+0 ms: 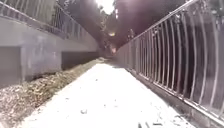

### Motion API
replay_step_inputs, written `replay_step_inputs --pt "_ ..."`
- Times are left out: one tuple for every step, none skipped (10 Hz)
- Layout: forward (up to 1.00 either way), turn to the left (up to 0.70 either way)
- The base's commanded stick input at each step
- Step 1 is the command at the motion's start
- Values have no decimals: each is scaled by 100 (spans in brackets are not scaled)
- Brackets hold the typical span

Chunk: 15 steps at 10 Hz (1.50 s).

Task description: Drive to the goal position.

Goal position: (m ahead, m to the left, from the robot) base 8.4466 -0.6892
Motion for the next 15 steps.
replay_step_inputs --pt "50 0" --pt "50 0" --pt "50 0" --pt "50 0" --pt "50 0" --pt "50 0" --pt "50 0" --pt "50 0" --pt "50 0" --pt "50 0" --pt "50 0" --pt "50 0" --pt "50 0" --pt "50 0" --pt "50 0"
